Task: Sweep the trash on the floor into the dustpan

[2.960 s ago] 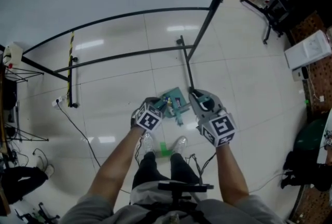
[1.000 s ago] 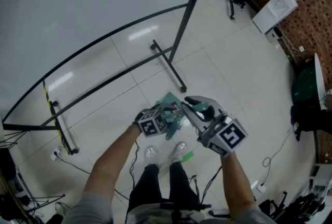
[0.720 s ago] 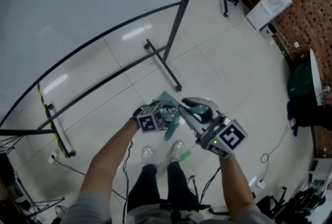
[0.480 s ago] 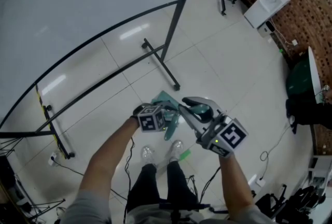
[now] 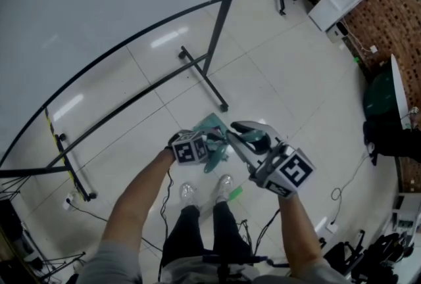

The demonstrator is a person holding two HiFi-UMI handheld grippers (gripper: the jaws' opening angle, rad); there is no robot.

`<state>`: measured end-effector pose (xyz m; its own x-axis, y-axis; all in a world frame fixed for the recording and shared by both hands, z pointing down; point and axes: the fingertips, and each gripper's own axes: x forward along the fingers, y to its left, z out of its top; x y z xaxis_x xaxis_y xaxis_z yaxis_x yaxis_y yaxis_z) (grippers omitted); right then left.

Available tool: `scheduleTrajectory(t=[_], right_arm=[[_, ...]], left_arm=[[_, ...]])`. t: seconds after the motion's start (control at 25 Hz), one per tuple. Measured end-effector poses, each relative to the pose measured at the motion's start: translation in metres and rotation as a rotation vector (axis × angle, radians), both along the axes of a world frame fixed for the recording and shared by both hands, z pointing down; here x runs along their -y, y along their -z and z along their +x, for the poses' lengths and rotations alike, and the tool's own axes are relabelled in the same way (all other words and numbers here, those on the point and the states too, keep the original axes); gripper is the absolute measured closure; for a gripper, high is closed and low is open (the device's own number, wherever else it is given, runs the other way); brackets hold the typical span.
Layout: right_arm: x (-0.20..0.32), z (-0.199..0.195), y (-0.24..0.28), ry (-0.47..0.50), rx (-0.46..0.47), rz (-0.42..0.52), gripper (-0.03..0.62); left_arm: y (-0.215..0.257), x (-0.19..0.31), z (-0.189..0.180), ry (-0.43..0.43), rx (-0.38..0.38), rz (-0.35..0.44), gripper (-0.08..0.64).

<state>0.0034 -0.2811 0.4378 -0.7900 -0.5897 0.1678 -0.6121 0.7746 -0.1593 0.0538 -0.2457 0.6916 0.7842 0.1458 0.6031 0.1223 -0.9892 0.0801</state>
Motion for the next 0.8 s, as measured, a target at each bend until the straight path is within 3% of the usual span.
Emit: scheduleTrajectory(t=[0.28,0.48,0.6,0.8], right_arm=[[0.001,0.0,-0.003,-0.016,-0.007,-0.002,0.518],[0.01,0.003,-0.006,-0.059,-0.027,-0.027,0.508],[0.009,0.011,-0.008,-0.1,-0.035,-0.058,0.389],[-0.005,0.03,-0.006,-0.173,-0.061,-0.062,0.365]], left_arm=[[-0.008,0.002,-0.005,0.049,0.036,-0.007,0.379],[0.003,0.006,-0.018,0.127,0.032,-0.07,0.377],[-0.005,0.014,-0.038,0.211,0.075,-0.074,0.377],[0.031,0.037,-0.072,0.422,0.029,-0.065,0.38]])
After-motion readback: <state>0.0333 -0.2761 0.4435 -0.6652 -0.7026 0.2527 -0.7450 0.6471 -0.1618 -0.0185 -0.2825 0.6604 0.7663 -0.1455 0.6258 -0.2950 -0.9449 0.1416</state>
